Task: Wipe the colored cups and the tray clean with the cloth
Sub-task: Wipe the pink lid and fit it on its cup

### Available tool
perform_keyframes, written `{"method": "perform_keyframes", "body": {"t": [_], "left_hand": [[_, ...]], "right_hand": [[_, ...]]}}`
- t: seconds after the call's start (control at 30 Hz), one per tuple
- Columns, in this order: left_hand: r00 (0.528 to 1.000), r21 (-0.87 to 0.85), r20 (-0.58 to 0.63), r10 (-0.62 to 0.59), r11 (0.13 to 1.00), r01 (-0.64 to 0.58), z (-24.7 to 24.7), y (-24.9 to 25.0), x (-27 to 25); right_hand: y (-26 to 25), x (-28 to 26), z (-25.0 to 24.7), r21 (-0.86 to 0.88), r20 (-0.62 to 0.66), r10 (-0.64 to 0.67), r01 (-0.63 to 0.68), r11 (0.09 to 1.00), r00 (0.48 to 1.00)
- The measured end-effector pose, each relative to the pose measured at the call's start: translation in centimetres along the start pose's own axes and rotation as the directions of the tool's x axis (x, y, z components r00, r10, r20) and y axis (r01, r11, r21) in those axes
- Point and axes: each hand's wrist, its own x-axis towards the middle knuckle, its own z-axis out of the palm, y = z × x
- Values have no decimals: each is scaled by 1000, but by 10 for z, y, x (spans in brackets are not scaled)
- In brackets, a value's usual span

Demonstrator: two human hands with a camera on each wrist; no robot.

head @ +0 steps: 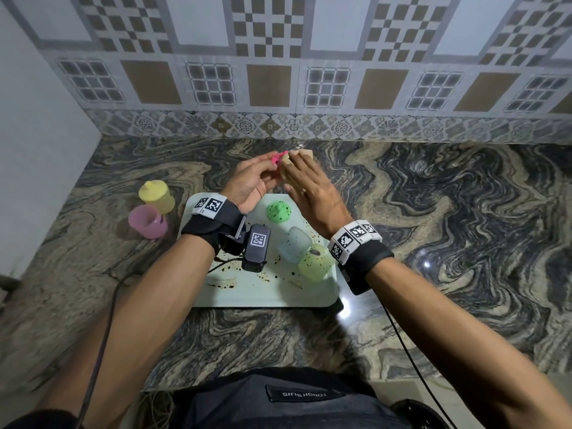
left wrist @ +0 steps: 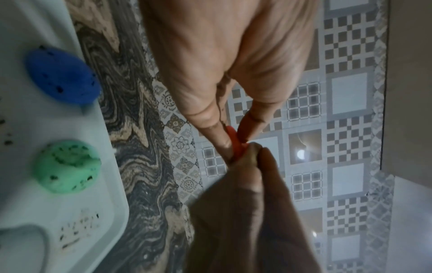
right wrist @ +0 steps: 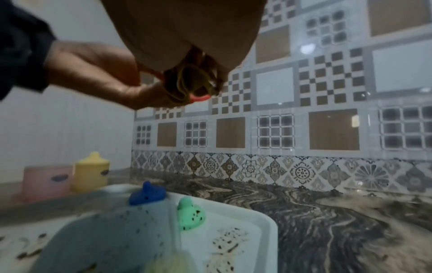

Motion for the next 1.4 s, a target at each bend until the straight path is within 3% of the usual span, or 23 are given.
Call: {"method": "perform_keyframes", "body": {"t": [0.07, 0.2, 0.3, 0.43, 0.6, 0.97, 1.27, 1.4], "left_hand": [[1000, -46, 8, -6, 999, 6, 2, -2, 0], [1000, -96, 13, -12, 995, 14, 0, -2, -1], [1000, -103, 20, 6, 995, -4, -4, -1, -2], [998, -103, -58, 34, 994, -40, -1, 0, -1], [991, -96, -122, 48, 994, -60, 1, -1, 1], [991, -105, -123, 57, 992, -70, 7, -4, -2], [970, -83, -194, 149, 982, -168, 18, -9, -7], [994, -29, -55, 100, 994, -101, 14, -5, -15]], "right_hand": [[4, -2, 4, -62, 40, -19, 21, 998, 999], [6, -3, 2, 38, 54, -60, 58, 998, 997], [7, -1, -1, -2, 71, -93, 93, 996, 993], [7, -4, 3, -68, 131, -136, 146, 987, 982], [5, -4, 7, -109, 145, -80, 97, 989, 986], [-5, -3, 1, -125, 92, 97, -85, 989, 991], [-6, -4, -3, -21, 60, 229, -229, 973, 971], [1, 5, -17, 9, 44, 200, -201, 980, 979]]}}
